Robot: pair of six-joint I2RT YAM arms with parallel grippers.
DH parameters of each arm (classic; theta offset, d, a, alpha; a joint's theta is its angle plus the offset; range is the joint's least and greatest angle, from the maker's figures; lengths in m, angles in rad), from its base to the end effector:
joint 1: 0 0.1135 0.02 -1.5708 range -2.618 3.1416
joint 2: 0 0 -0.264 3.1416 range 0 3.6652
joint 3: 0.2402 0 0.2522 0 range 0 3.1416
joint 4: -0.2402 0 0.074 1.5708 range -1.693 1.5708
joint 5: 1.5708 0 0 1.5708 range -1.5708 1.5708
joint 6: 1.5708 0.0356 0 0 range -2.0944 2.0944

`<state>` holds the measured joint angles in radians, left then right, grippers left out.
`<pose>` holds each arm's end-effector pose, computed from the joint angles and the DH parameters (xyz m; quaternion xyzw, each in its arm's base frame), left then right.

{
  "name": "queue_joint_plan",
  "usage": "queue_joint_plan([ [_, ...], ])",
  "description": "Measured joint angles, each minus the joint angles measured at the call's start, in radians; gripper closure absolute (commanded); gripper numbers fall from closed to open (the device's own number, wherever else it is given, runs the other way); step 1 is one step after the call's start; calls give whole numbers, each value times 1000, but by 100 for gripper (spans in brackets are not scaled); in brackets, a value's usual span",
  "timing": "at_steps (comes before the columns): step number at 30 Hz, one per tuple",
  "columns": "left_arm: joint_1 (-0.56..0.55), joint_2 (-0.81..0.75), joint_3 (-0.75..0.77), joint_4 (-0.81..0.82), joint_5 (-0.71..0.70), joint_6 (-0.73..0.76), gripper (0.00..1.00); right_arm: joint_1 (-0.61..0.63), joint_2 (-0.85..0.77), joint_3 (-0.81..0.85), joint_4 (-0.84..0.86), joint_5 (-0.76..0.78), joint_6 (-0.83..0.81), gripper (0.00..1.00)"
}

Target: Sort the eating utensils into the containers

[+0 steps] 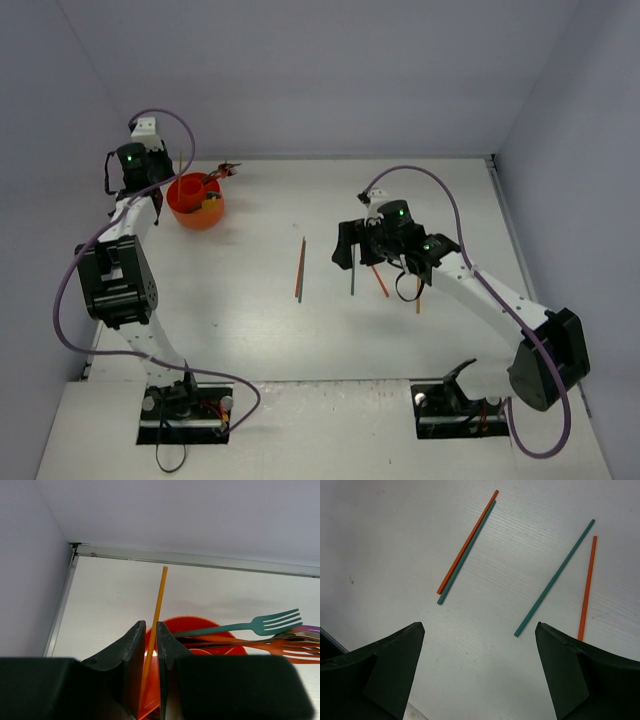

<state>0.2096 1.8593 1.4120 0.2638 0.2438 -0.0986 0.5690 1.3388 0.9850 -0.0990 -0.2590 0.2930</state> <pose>0.4406 0.0849 0.2949 -0.0403 0.7661 -0.0582 0.6388 0.2540 0.1733 0.2944 -0.1835 0.8233 0.3192 0.4321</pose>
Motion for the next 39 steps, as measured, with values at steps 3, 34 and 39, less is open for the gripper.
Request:
queue_joint_plan([
  [3, 0, -11, -13, 8, -6, 9, 88, 0, -32, -16, 0, 0, 7, 9],
  [34, -810, -421, -325, -532, -295, -345, 62, -37, -170, -158, -61, 192, 106, 10],
  [39, -849, -287, -323, -546, -322, -381, 64, -53, -186, -171, -72, 219, 118, 10],
])
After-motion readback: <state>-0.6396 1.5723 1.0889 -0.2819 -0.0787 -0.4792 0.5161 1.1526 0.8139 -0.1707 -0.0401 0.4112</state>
